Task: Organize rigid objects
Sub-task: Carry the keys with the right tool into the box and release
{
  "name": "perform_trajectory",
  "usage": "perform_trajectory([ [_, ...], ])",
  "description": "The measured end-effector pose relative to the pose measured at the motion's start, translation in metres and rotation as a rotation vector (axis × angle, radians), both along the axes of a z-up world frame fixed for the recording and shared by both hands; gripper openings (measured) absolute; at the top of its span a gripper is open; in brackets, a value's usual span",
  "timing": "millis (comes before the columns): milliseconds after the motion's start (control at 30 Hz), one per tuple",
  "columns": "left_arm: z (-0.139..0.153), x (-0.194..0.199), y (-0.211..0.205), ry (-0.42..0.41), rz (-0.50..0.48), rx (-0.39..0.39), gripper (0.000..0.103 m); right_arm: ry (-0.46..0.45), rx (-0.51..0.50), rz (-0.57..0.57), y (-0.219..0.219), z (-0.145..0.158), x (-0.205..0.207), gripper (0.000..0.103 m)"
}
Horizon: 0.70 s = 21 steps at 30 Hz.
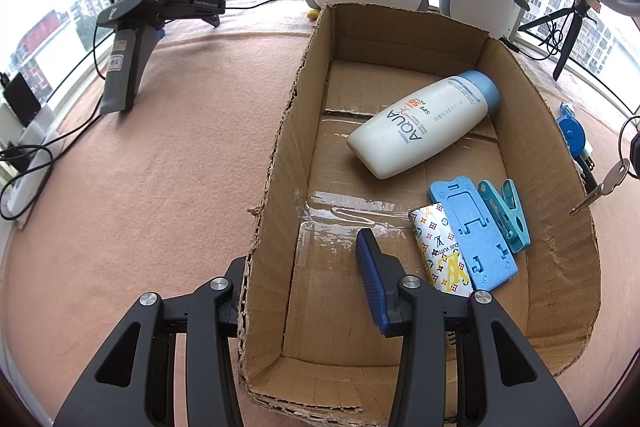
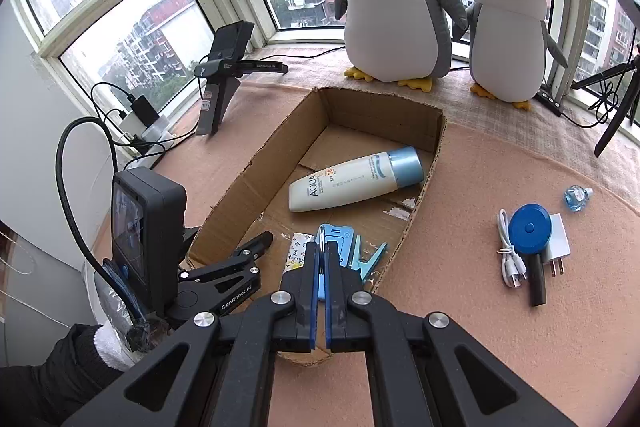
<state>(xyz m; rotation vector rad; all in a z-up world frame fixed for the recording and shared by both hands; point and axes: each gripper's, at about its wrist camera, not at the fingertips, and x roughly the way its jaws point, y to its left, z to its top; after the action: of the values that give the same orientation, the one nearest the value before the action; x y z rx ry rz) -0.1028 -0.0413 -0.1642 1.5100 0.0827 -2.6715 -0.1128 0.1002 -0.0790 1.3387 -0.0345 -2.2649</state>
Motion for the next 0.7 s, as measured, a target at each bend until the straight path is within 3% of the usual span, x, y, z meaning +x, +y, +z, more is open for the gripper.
perform_trajectory([
  [533, 0.001, 0.000, 0.000, 0.001, 0.000, -0.002, 0.042, -0.040, 0.030, 0.074, -0.022, -0.019, 0.017, 0.003],
  [567, 0.001, 0.000, 0.000, 0.001, 0.000, -0.003, 0.042, -0.034, 0.037, 0.076, -0.023, -0.018, 0.018, 0.007],
  [633, 0.001, 0.000, 0.000, 0.001, 0.000, -0.001, 0.042, -0.022, 0.042, 0.082, -0.023, -0.016, 0.019, 0.036],
  [667, 0.000, 0.000, 0.000, 0.001, 0.000, -0.002, 0.042, -0.006, 0.042, 0.081, -0.023, -0.014, 0.020, 0.061],
  [700, 0.000, 0.000, 0.000, 0.001, 0.000, -0.002, 0.042, 0.014, 0.040, 0.079, -0.022, -0.012, 0.022, 0.069],
])
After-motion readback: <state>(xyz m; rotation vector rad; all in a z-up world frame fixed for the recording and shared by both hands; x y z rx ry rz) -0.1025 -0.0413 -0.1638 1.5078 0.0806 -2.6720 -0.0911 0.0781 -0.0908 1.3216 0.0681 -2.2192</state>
